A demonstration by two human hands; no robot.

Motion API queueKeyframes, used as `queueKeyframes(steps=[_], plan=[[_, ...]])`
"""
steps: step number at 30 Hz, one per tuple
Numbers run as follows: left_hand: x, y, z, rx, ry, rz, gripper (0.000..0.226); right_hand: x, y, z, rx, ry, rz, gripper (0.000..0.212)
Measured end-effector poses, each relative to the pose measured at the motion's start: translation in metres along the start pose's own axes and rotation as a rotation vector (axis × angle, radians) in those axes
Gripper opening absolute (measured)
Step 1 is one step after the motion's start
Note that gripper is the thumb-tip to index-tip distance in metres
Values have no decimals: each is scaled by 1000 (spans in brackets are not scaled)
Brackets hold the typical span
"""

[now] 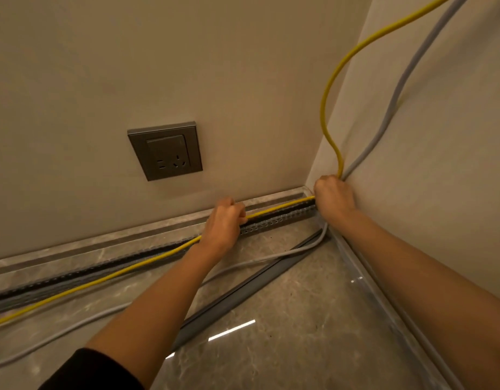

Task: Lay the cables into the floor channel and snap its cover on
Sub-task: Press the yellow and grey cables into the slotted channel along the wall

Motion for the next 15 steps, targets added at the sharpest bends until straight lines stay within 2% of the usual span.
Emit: queueKeyframes(steps=[4, 8, 15], plan=[[-7, 1, -5, -2, 51, -3, 13, 0, -5, -5, 6, 27, -52, 29], [-6, 3, -7, -87, 12, 33, 9, 5, -8, -2, 2, -10, -59, 29], [-8, 2, -8, -140, -7, -28, 7, 7, -9, -3, 32, 9, -108, 32]])
Point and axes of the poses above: each hand's wrist, its own y-axis away from the middle knuckle, its own x-axis out of the back of the hand, z = x × y, the point moved 1 cm from there along -y, towards the middle knuckle, and after that the axes turned 3 degrees about -y, right-handed, at the moved point
